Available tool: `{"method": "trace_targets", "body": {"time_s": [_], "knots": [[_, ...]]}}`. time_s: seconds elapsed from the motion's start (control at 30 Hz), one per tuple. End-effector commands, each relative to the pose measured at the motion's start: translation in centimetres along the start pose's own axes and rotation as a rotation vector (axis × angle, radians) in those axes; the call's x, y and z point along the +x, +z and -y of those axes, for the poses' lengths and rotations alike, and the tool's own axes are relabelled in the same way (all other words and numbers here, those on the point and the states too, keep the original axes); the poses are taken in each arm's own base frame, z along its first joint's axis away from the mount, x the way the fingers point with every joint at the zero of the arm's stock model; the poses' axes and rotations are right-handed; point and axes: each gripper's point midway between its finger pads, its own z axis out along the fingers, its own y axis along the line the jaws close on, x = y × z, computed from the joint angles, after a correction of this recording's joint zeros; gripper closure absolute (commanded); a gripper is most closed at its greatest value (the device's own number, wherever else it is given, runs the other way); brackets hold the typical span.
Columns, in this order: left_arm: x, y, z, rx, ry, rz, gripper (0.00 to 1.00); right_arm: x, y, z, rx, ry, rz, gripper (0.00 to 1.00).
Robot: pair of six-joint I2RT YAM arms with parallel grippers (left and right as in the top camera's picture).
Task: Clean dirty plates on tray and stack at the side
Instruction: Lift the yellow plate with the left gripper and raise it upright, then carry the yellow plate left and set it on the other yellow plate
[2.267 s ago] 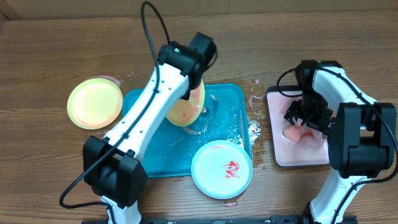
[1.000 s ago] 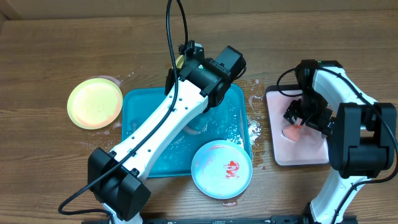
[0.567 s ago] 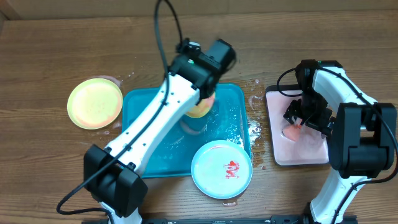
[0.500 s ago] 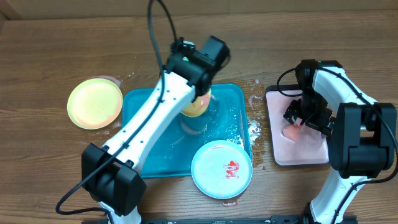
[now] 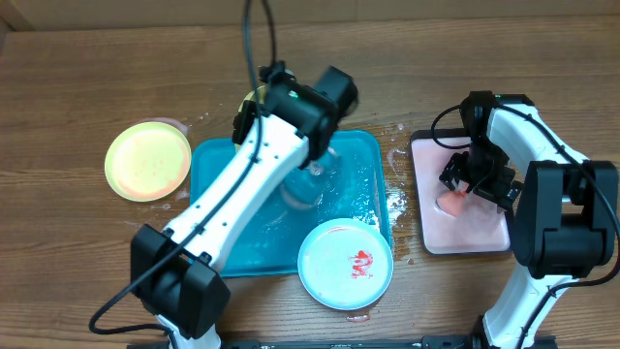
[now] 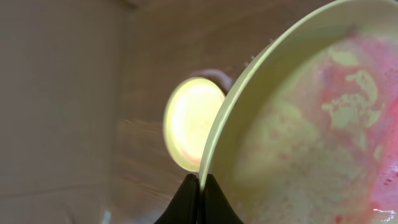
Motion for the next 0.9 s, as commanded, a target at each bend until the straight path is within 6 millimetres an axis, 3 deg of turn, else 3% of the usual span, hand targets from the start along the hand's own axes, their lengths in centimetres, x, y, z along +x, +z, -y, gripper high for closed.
{"method": "trace_targets", "body": {"time_s": [0.0, 0.2, 0.4, 0.87], "knots": [[-1.5, -2.8, -2.3, -0.154, 0.049, 0.146, 0.95, 0.7, 1.9, -1.5, -0.022, -0.005, -0.045, 0.00], [-1.8, -6.3, -0.7, -0.168, 0.124, 0.253, 0.96, 0.7, 1.9, -1.5, -0.021, -0.005, -0.044, 0.00], [-2.3, -8.9, -0.9, -0.242, 0.175, 0.356, 0.96, 0.7, 1.9, -1.5, -0.021, -0.005, -0.045, 0.00], [-2.4, -10.5, -0.5, -0.259, 0.201, 0.407, 0.96, 0.7, 1.9, -1.5, -0.022, -0.005, -0.045, 0.00]]}}
